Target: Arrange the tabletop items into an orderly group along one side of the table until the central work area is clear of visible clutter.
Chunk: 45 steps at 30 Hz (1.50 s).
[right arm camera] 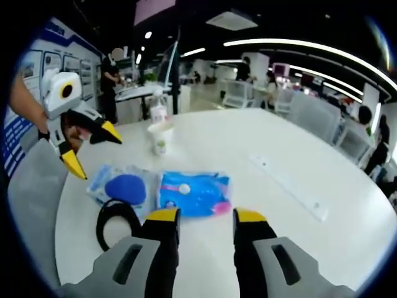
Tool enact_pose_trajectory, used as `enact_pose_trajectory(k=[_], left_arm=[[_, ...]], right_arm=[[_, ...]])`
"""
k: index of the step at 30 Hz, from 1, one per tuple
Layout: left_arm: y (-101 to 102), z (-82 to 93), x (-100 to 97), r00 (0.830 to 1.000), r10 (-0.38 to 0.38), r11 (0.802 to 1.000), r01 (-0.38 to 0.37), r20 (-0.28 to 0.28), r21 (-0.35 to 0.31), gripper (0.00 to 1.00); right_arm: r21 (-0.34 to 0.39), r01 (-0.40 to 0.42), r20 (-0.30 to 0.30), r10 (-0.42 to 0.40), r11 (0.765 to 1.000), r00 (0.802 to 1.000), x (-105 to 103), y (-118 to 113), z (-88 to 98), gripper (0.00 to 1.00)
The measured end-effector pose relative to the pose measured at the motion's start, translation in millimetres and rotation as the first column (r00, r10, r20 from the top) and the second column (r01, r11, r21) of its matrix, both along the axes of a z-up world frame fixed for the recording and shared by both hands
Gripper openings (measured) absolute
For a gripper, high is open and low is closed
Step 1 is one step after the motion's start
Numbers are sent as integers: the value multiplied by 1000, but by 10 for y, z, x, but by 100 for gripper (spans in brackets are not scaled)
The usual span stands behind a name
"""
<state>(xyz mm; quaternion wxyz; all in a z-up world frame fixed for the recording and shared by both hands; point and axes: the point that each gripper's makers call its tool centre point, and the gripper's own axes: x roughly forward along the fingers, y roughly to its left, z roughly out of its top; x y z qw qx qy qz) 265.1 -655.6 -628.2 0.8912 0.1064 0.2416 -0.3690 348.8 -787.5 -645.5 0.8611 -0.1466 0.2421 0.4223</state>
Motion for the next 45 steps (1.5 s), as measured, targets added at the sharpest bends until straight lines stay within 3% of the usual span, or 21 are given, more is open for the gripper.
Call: enact_pose_trajectory(k=[22, 45], left_arm=[[-15, -116, 26, 999, 25, 999, -25, -38, -22, 49], [-18, -302, -18, 995, 26, 999, -29, -98, -28, 47]], right_arm=[[-7, -6, -34, 6, 1000, 999, 153, 69, -228, 25], [-31, -7, -69, 5, 999, 998, 539, 161, -511, 23]])
